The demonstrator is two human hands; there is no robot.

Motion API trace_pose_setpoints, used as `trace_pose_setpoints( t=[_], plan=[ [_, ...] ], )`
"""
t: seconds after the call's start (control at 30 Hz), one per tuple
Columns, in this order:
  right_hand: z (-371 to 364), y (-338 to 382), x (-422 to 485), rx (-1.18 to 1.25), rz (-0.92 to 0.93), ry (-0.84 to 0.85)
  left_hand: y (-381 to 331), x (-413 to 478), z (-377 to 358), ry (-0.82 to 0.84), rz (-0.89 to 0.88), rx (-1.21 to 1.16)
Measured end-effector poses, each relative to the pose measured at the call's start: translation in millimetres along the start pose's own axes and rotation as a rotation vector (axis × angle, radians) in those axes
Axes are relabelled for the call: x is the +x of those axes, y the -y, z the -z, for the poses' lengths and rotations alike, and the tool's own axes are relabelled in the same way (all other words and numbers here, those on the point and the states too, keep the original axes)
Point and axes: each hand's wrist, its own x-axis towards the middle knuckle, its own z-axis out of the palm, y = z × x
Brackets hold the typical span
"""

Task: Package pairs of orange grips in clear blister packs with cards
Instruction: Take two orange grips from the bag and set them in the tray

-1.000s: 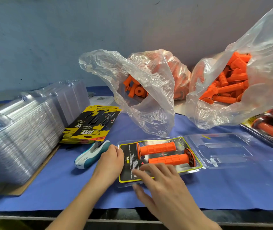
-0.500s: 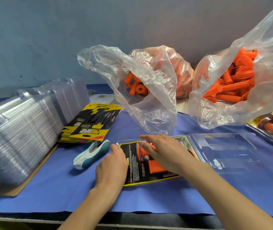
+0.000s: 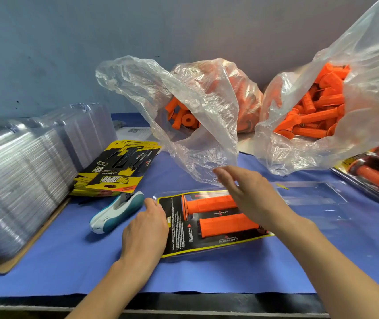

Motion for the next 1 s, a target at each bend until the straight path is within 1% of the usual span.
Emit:
trace_pose_setpoints(
  t=[0.13, 0.2, 0.27, 0.4, 0.47, 0.57, 0.67, 0.93, 1.0],
  plan=[
    [22, -25, -4, 0.093, -0.096, -0.194, 1, 1, -1, -0.006, 0.009, -0.039],
    [29, -44, -12, 0.083, -0.159, -0.218, 1, 1, -1, -0.007, 0.010, -0.046],
    [32, -58, -22, 0.009, -0.164, -0.174, 2, 1, -1, -0.013, 0.004, -0.046],
    [24, -70, -39, -0.296, -0.134, 0.075, 2, 0, -1, -0.012, -0.001, -0.068],
    [23, -71, -42, -0.365, -0.146, 0.132, 2, -1, -1, -0.011, -0.001, -0.066],
    [28, -69, -43, -0.305, -0.153, 0.143, 2, -1, -2, -0.016, -0.002, -0.054],
    [29, -68, -42, -0.343, -0.131, 0.160, 1, 0, -1, -0.007, -0.002, -0.056],
    [29, -62, -46, -0.389, -0.143, 0.114, 5, 2, -2, 0.010, 0.032, -0.110],
    [32, -58, -54, -0.337, -0.167, 0.047, 5, 3, 0, 0.056, 0.052, -0.143]
  ],
)
